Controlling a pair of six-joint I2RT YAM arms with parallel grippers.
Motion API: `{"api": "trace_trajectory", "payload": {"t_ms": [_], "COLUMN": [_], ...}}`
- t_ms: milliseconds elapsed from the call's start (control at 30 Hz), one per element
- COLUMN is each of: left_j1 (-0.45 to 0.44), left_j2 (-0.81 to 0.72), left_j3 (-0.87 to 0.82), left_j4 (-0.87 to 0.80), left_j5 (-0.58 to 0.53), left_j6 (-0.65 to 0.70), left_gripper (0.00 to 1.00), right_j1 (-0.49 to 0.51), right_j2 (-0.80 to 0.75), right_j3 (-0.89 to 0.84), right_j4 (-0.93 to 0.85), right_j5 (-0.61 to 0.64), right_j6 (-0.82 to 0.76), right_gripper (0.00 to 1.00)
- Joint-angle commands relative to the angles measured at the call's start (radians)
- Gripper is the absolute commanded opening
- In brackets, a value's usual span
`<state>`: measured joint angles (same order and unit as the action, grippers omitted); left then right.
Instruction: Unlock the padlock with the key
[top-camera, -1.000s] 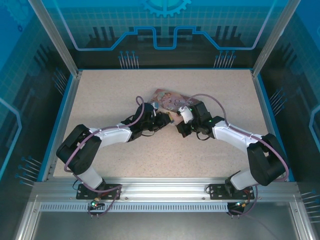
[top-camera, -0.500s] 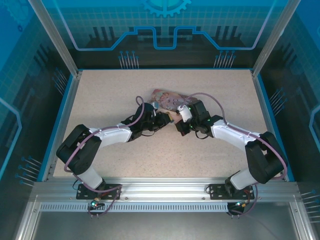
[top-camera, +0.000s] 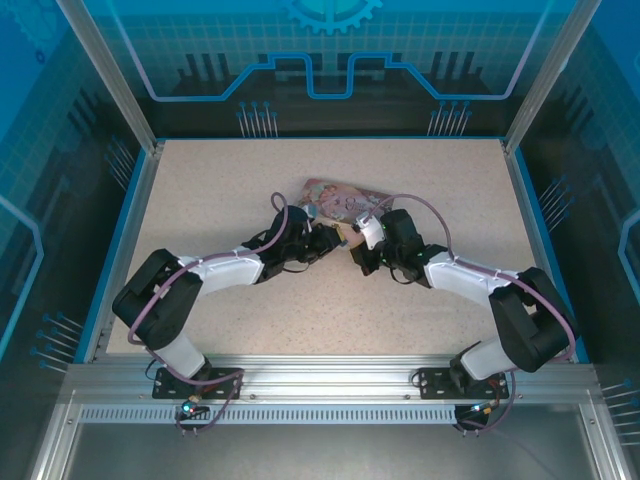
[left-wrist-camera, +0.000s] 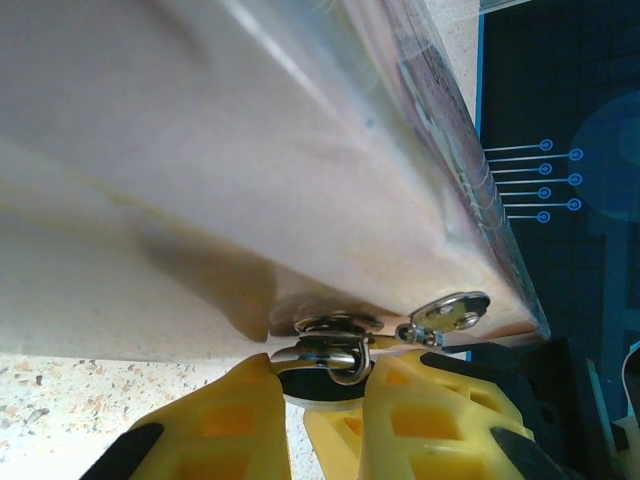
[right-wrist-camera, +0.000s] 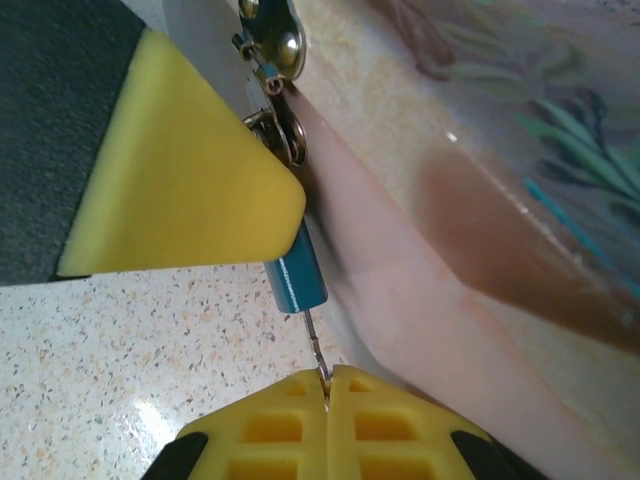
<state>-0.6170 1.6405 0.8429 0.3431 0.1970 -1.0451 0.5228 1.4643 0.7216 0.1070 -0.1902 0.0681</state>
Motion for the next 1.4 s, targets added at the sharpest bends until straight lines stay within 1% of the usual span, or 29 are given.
{"api": "trace_trajectory", "payload": {"t_ms": [0, 233, 467, 633, 700, 867, 933, 1000, 1067, 1167, 1267, 1367], "left_j1": [-0.013, -0.015, -0.014, -0.015, -0.015, -0.013, -0.008, -0.001, 0.004, 0.009, 0.011, 0.011], "left_j2": [-0.052, -0.056, -0.041, -0.036, -0.036, -0.067, -0.087, -0.105, -0.127, -0.171, -0.213, -0.236], "left_j3": [0.034, 0.034, 0.027, 0.019, 0.019, 0.012, 0.003, -0.017, -0.036, -0.066, -0.109, -0.146], "left_j4": [0.050, 0.037, 0.046, 0.059, 0.062, 0.023, -0.004, -0.019, -0.035, -0.068, -0.074, -0.058], "left_j5": [0.053, 0.050, 0.051, 0.048, 0.048, 0.016, -0.002, -0.016, -0.032, -0.071, -0.112, -0.128], "left_j6": [-0.009, -0.005, -0.007, -0.009, -0.003, 0.033, 0.045, 0.046, 0.044, 0.047, 0.038, 0.018], "left_gripper": [0.13, 0.12, 0.12, 0.14, 0.21, 0.50, 0.61, 0.68, 0.73, 0.78, 0.79, 0.77], "right_j1": [0.016, 0.015, -0.007, -0.015, -0.014, -0.015, -0.018, -0.020, -0.021, -0.024, -0.032, -0.038], "right_j2": [-0.001, 0.016, 0.032, 0.040, 0.047, 0.076, 0.096, 0.124, 0.148, 0.176, 0.185, 0.183], "right_j3": [-0.009, -0.032, -0.027, -0.027, -0.027, -0.036, -0.034, -0.026, -0.025, -0.016, -0.026, -0.040], "right_j4": [0.136, 0.255, 0.345, 0.343, 0.315, 0.246, 0.222, 0.196, 0.192, 0.180, 0.212, 0.256], "right_j5": [-0.008, -0.010, -0.115, -0.188, -0.192, -0.163, -0.170, -0.179, -0.187, -0.205, -0.238, -0.268], "right_j6": [-0.023, -0.029, 0.043, 0.126, 0.143, 0.156, 0.160, 0.169, 0.186, 0.222, 0.297, 0.365], "right_gripper": [0.00, 0.00, 0.00, 0.00, 0.00, 0.00, 0.00, 0.00, 0.00, 0.00, 0.00, 0.00]}}
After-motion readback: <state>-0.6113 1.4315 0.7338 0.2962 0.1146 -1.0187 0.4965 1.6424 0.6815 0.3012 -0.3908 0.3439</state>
